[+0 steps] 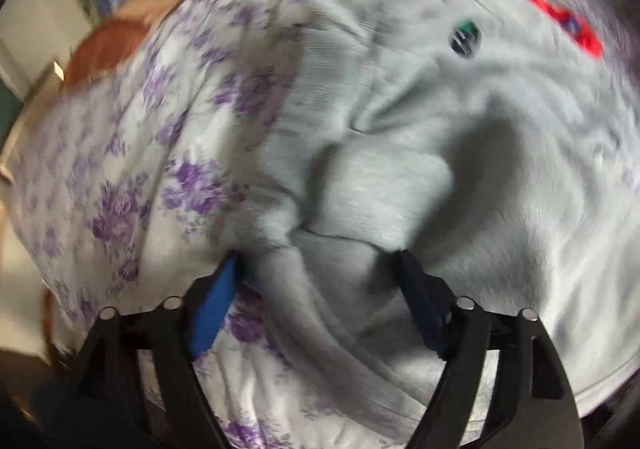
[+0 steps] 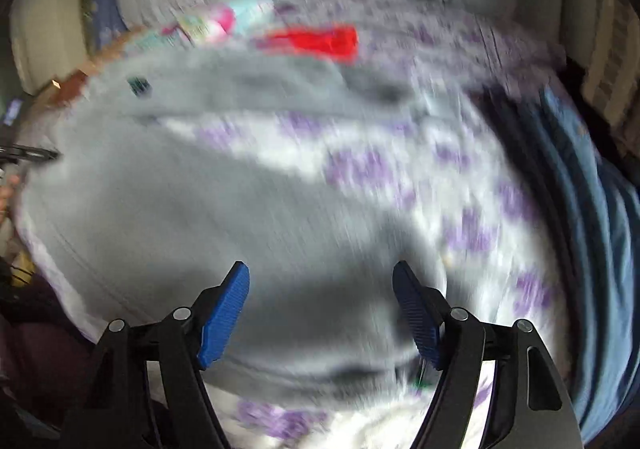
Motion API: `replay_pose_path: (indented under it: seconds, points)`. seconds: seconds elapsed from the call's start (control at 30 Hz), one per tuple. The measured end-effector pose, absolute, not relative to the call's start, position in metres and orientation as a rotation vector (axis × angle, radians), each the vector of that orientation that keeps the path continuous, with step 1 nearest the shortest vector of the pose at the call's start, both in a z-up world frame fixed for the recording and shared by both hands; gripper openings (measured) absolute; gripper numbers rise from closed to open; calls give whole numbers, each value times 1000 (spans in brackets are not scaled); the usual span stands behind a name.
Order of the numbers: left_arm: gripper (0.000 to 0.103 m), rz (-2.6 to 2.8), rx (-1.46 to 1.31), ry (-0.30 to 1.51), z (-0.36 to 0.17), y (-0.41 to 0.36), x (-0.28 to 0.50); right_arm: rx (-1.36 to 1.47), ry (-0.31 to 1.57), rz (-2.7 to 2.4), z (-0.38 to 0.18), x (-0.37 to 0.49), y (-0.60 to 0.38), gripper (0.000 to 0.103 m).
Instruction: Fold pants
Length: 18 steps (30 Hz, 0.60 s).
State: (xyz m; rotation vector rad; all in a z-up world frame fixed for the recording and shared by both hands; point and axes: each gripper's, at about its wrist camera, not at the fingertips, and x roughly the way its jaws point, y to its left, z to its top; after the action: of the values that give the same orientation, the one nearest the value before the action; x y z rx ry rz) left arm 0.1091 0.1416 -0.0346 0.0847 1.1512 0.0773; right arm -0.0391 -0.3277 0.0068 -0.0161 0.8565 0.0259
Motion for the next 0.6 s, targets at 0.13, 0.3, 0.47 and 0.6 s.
replay_pose_path:
  seconds: [0.13,0.3,0.47,0.6]
  points:
    - [74,25,70,1003,27,138,116,-110,735,145,61,-3,-307,75]
    - [92,42,146,863,71,126,167,-257,637,269,100,91,-265,85]
    - [92,15,166,930,38,130,249,-371,711,320,75,217,-228,90]
    - [92,-45,133,1025,7,129,288,-421,799,325,31,287,-219,89]
